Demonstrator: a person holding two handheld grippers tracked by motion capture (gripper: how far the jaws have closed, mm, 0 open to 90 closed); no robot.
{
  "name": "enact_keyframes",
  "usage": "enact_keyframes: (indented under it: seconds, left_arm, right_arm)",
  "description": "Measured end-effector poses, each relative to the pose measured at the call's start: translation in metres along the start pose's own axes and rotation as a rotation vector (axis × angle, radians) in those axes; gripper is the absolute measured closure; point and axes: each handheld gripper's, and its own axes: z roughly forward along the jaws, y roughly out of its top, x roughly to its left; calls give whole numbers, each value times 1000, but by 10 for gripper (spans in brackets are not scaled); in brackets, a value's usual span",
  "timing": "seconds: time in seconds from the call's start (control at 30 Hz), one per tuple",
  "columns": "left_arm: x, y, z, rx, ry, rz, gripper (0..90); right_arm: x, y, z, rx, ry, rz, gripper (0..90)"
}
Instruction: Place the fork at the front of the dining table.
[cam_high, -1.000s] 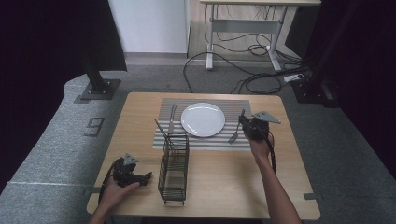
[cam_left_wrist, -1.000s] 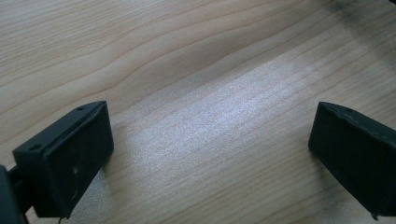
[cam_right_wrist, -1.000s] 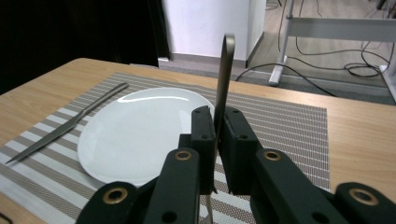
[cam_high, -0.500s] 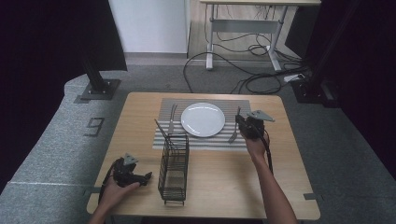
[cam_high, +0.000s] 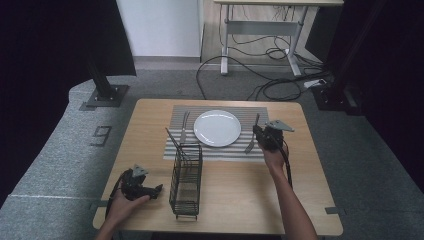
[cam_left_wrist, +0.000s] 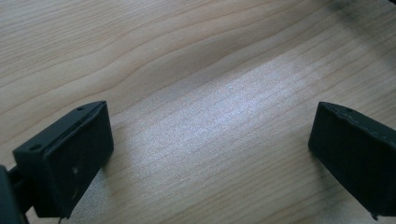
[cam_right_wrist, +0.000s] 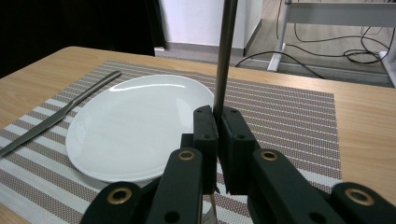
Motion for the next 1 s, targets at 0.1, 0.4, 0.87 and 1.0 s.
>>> enact_keyframes:
  seconds: [0.1, 0.4, 0.87, 1.0]
  left_arm:
    - [0, 0, 0, 0, 0, 0, 0]
    - [0, 0, 0, 0, 0, 0, 0]
    - [0, 0, 0, -1, 1, 0, 0]
    - [0, 0, 0, -1, 1, 0, 0]
  right_arm:
    - [1, 0, 1, 2, 4, -2, 855]
    - [3, -2, 4, 12, 1, -20, 856]
    - [5, -9, 13, 49, -15, -36, 855]
    - [4, -14, 14, 52, -18, -30, 855]
